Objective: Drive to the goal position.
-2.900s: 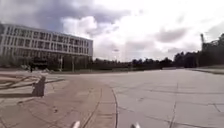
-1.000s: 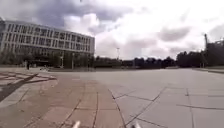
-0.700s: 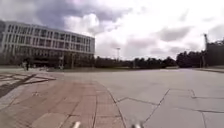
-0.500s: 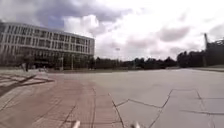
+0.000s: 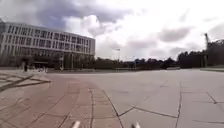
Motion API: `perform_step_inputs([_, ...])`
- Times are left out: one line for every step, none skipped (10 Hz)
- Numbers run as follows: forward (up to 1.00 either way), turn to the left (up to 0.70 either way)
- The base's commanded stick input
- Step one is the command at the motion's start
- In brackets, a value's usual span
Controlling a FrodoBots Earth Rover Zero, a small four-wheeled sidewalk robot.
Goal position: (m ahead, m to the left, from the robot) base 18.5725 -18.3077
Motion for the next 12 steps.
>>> perform_step_inputs([0.7, 0.0])
perform_step_inputs([0.7, 0.0])
perform_step_inputs([0.7, -0.01])
perform_step_inputs([0.7, -0.05])
perform_step_inputs([0.7, -0.12])
perform_step_inputs([0.7, -0.26])
perform_step_inputs([0.7, -0.34])
perform_step_inputs([0.7, -0.34])
perform_step_inputs([0.7, -0.27])
perform_step_inputs([0.7, -0.15])
perform_step_inputs([0.7, 0.0])
perform_step_inputs([0.7, 0.0])
